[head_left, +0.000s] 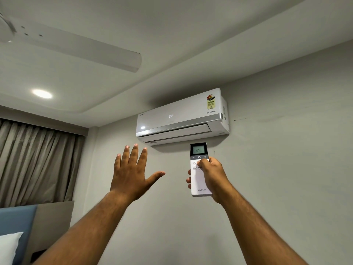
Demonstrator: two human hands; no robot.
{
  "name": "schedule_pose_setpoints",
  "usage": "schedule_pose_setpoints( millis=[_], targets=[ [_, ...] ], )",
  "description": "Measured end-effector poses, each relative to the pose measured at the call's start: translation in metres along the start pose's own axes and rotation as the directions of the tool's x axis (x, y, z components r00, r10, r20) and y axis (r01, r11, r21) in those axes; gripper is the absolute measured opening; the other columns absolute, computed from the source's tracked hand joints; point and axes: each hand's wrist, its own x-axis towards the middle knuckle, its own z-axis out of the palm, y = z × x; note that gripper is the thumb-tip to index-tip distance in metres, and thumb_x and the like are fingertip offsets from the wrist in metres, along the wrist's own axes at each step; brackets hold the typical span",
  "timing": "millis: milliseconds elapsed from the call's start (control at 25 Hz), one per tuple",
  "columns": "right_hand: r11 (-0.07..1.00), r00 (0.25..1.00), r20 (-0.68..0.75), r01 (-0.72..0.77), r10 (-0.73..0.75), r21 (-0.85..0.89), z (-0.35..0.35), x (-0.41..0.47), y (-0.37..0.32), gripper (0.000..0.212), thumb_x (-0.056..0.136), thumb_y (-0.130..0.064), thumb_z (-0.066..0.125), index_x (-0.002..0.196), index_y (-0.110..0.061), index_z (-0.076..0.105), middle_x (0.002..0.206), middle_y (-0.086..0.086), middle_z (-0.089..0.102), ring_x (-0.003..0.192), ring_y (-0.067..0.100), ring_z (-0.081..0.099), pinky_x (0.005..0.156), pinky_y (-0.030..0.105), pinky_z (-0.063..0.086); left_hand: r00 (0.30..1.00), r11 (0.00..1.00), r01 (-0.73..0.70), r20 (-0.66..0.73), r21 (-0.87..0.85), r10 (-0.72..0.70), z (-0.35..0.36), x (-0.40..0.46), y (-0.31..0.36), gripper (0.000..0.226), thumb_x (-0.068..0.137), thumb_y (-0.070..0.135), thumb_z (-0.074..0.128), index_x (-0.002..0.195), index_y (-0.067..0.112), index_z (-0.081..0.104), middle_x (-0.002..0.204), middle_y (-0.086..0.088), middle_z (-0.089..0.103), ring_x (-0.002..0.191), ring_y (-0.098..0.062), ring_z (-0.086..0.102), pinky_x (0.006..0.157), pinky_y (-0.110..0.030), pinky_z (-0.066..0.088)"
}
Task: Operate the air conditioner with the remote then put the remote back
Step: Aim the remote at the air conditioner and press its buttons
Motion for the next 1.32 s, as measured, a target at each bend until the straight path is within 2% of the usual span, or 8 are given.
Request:
schedule_pose_setpoints(
  millis=[480, 640, 1120, 1320],
  targets=[
    [1.0, 1.0, 0.004, 0.007, -0.007, 0.017, 0.009, -0.002, -0.001, 0.015, 0.099, -0.02, 0.044, 0.108, -0.012, 0.051, 0.089, 0.021, 0.071, 0.055, 0.027, 0.072, 0.048, 0.034, 0.058, 1.0, 1.0, 0.015, 0.005, -0.01, -0.015, -0.001, -0.003, -0.004, 0.113, 0.062, 0.09, -0.006, 0.151, 0.02, 0.004, 0.161, -0.01, 0.001, 0.147, -0.031, -0.005, 0.117, -0.049, 0.0],
    [1.0, 1.0, 0.001, 0.006, -0.006, 0.006, 0.013, -0.003, 0.0, 0.016, 0.099, -0.021, 0.044, 0.11, -0.012, 0.051, 0.092, 0.023, 0.071, 0.059, 0.03, 0.072, 0.052, 0.036, 0.058, 1.0, 1.0, 0.017, 0.002, -0.014, -0.017, -0.002, -0.003, -0.007, 0.113, 0.062, 0.09, -0.006, 0.151, 0.02, 0.003, 0.162, -0.01, 0.001, 0.147, -0.031, -0.006, 0.117, -0.048, 0.0],
    [1.0, 1.0, -0.004, 0.015, -0.015, 0.016, 0.02, -0.006, 0.006, 0.01, 0.099, -0.019, 0.043, 0.099, -0.018, 0.053, 0.084, 0.02, 0.071, 0.054, 0.027, 0.071, 0.048, 0.035, 0.058, 1.0, 1.0, 0.026, 0.003, -0.013, -0.026, -0.001, -0.005, -0.015, 0.11, 0.063, 0.089, -0.003, 0.151, 0.023, 0.001, 0.161, -0.01, -0.002, 0.147, -0.032, -0.007, 0.117, -0.05, 0.0],
    [1.0, 1.0, -0.009, 0.005, -0.005, 0.01, 0.022, -0.006, 0.01, 0.01, 0.099, -0.019, 0.044, 0.102, -0.016, 0.052, 0.086, 0.021, 0.07, 0.056, 0.029, 0.071, 0.05, 0.036, 0.058, 1.0, 1.0, 0.024, 0.007, -0.013, -0.024, 0.001, -0.006, -0.018, 0.109, 0.063, 0.089, -0.002, 0.151, 0.024, 0.002, 0.161, -0.01, -0.002, 0.147, -0.032, -0.007, 0.117, -0.052, 0.002]
  ],
)
